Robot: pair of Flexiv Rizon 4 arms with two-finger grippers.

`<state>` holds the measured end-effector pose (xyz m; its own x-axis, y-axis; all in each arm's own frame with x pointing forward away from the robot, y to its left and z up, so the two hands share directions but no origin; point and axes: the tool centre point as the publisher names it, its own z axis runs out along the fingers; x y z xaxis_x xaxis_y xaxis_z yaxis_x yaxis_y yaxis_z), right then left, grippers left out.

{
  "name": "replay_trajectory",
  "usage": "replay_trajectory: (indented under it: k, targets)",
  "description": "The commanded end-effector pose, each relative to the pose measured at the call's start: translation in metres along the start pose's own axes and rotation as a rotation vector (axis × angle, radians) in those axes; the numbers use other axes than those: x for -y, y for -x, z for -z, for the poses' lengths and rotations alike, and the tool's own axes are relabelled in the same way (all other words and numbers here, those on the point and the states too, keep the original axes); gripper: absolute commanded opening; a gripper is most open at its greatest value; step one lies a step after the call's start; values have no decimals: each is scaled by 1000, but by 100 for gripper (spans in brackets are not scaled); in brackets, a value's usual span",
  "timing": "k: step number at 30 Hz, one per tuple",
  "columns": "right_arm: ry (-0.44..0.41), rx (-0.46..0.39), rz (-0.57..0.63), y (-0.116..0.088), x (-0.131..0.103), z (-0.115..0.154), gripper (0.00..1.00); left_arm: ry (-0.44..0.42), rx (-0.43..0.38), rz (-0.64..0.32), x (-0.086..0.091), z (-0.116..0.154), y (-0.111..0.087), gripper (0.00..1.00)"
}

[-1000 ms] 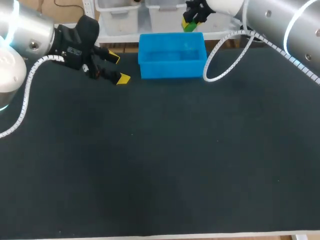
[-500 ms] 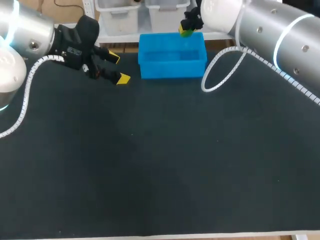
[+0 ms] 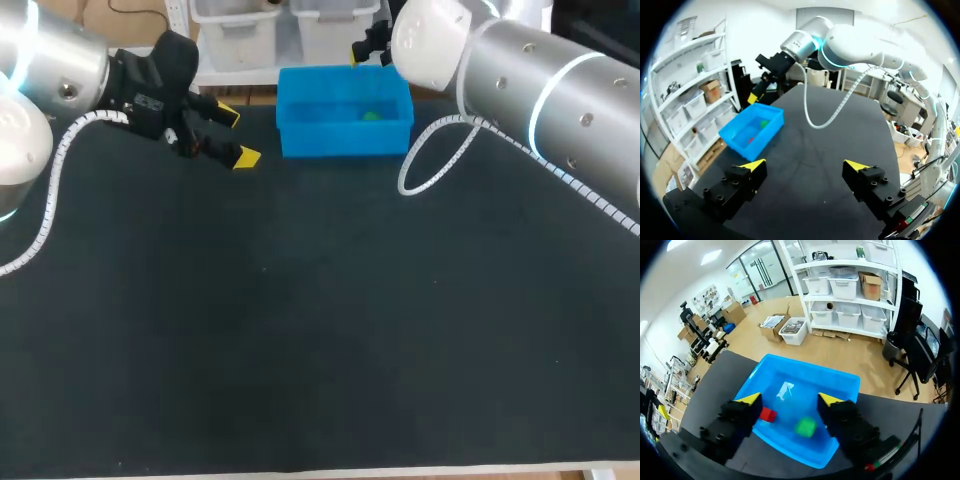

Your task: Use the left arm to pick the red cube and place it into the blue plastic box first, then use the right arm to grasp the green cube and put it into the same blue plastic box after the first action is fully finished.

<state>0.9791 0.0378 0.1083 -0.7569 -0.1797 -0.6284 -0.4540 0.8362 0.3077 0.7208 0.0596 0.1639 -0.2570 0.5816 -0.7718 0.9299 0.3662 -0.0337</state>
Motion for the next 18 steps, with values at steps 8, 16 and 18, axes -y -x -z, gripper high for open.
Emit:
replay_trajectory:
  k: [8, 16, 18]
  targets:
    - [4, -414, 7, 25, 5, -1, 100, -1, 8, -4, -1, 0, -2, 100]
    - [3, -412, 8, 26, 5, 1, 100, -1, 8, -4, -1, 0, -2, 100]
    - [3, -412, 8, 26, 5, 1, 100, -1, 8, -4, -1, 0, -2, 100]
